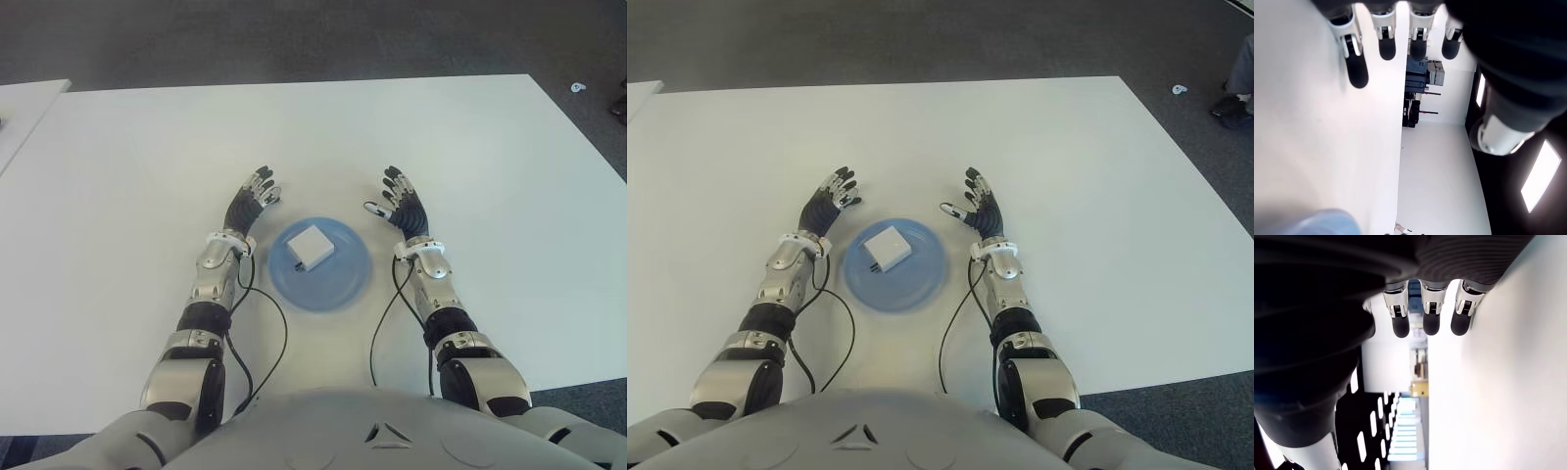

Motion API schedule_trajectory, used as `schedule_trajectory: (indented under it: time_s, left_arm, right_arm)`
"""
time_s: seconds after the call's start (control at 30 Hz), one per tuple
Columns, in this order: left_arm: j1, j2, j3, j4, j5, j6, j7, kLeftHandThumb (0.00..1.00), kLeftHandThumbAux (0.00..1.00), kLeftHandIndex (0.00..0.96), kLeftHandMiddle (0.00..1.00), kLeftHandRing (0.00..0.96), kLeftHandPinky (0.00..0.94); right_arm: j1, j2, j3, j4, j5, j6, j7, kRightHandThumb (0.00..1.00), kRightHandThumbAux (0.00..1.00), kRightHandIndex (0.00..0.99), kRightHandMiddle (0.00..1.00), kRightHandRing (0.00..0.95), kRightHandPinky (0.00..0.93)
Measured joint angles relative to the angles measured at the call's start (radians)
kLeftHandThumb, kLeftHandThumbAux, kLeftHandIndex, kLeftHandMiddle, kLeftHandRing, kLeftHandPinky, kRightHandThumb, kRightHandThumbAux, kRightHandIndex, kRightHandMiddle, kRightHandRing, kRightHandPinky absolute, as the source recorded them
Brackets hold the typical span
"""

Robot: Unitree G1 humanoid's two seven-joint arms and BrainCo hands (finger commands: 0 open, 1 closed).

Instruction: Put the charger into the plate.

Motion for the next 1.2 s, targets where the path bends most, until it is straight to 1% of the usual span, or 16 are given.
schedule_trajectory:
  time_s: [0.23,0.5,0.9,1.2]
  left_arm:
    - [0.010,0.000,-0.001,-0.009,0.005,-0.004,0.000,0.107,0.679,0.040,0.060,0.067,0.120]
    - [0.021,-0.001,-0.001,-0.011,0.021,-0.030,0.008,0.091,0.670,0.030,0.063,0.070,0.117]
    - [0.045,-0.002,-0.001,-0.019,0.048,-0.068,0.074,0.080,0.662,0.018,0.065,0.069,0.111]
    - [0.083,0.000,0.002,-0.045,0.069,-0.103,0.127,0.109,0.668,0.022,0.068,0.073,0.107]
  right_arm:
    - [-0.007,-0.001,-0.004,0.015,0.000,-0.004,0.015,0.000,0.833,0.020,0.041,0.015,0.039]
    - [-0.020,-0.005,-0.006,0.036,0.000,-0.011,0.034,0.000,0.823,0.018,0.037,0.012,0.031]
    - [-0.056,-0.009,-0.005,0.087,-0.002,-0.014,0.043,0.000,0.774,0.006,0.023,0.001,0.011]
    - [-0.077,-0.008,-0.004,0.110,-0.003,-0.014,0.043,0.004,0.757,0.000,0.010,0.000,0.000]
